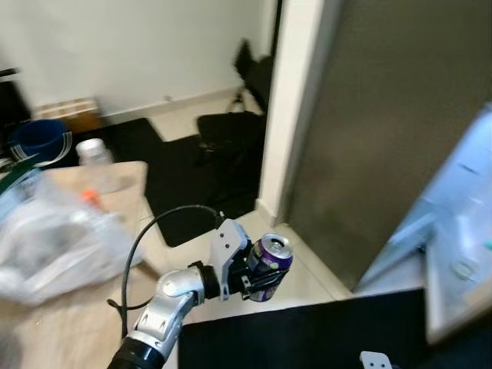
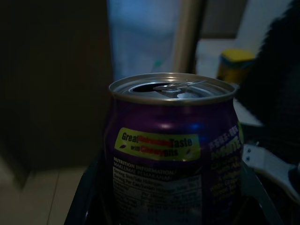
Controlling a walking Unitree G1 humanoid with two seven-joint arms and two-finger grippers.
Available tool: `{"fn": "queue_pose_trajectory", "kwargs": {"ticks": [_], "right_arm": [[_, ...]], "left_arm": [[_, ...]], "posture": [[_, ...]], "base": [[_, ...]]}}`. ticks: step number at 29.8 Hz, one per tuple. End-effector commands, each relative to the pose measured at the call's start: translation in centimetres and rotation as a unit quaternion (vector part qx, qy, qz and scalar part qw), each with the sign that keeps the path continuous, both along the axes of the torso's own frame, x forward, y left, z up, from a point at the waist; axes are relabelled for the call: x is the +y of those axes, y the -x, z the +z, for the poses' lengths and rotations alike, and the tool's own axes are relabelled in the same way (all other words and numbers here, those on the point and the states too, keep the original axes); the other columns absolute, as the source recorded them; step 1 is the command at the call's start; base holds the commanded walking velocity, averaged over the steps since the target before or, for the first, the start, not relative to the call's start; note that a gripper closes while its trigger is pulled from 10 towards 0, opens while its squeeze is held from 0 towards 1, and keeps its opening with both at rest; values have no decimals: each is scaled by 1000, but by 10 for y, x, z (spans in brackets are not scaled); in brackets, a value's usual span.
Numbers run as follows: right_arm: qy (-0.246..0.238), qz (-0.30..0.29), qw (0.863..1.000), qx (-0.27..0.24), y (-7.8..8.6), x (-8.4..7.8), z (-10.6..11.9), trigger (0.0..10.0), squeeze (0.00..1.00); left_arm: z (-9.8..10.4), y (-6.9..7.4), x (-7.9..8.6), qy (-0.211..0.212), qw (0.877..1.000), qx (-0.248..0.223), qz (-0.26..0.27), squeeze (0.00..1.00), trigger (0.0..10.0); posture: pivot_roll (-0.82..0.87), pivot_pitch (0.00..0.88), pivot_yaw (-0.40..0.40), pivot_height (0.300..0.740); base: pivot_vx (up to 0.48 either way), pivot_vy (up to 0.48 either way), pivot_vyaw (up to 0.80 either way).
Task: Restocking fridge
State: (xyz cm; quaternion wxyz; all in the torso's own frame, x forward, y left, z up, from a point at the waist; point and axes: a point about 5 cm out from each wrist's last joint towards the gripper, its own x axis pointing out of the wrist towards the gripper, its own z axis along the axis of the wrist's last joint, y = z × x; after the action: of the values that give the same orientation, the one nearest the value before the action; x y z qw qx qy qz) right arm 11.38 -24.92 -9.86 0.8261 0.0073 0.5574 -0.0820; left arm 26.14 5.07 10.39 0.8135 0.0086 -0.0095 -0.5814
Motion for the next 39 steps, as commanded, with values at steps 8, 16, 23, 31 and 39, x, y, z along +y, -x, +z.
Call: {"fn": "queue_pose_trajectory", "kwargs": {"ticks": [8, 16, 23, 31, 39], "right_arm": [[-7, 2, 1000, -10, -5, 5, 0, 10000, 0], [-10, 3, 1000, -11, -5, 7, 0, 10000, 0], [-12, 4, 1000, -13, -6, 7, 0, 10000, 0], [-11, 5, 1000, -11, -4, 7, 0, 10000, 0], [-7, 13, 1000, -14, -6, 5, 1, 10000, 0]], "left_arm": [[-4, -1, 4, -8, 1000, 1, 13, 0, 10000], [-2, -2, 2, -1, 1000, 4, 20, 0, 10000], [-3, -2, 2, -3, 1000, 5, 20, 0, 10000], [-3, -2, 2, -4, 1000, 5, 20, 0, 10000], [-3, -3, 2, -5, 1000, 3, 21, 0, 10000]], "posture": [[90, 0, 10, 740], [91, 0, 10, 740], [88, 0, 9, 740], [88, 0, 10, 740], [84, 0, 2, 740]], "base": [[0, 0, -792], [0, -199, 0], [0, -469, 0], [0, -469, 0], [0, -458, 0]]}}
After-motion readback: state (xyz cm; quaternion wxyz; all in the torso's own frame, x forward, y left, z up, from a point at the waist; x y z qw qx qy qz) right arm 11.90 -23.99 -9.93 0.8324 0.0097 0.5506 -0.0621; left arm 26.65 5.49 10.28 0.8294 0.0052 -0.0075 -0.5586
